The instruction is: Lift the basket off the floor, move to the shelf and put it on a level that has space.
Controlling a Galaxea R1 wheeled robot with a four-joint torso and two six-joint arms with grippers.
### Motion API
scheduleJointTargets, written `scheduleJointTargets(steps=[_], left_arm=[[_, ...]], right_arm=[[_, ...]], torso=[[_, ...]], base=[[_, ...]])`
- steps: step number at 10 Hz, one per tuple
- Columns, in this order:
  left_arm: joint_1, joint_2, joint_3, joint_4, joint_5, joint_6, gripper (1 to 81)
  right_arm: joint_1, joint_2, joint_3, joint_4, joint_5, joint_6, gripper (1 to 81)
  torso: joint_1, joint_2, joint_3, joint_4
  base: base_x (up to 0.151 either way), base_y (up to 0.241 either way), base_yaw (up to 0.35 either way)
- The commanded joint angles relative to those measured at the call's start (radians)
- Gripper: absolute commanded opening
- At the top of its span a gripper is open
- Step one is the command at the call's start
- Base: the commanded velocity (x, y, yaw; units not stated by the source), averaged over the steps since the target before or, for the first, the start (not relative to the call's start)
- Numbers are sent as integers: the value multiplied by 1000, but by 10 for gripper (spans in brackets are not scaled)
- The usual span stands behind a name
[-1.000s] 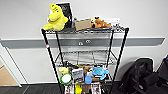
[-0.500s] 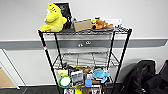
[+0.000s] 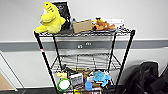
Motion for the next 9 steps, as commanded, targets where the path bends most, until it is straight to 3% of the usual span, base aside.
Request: scheduleJointTargets(steps=[1,9], left_arm=[[-101,-20,34,14,24,5,10],[-98,-19,34,26,24,5,10]], right_arm=[[107,-18,34,23,-15,11,10],[104,-21,34,23,-13,11,10]], torso=[[0,0,0,0],[0,0,0,0]], base=[[99,0,0],[91,0,0]])
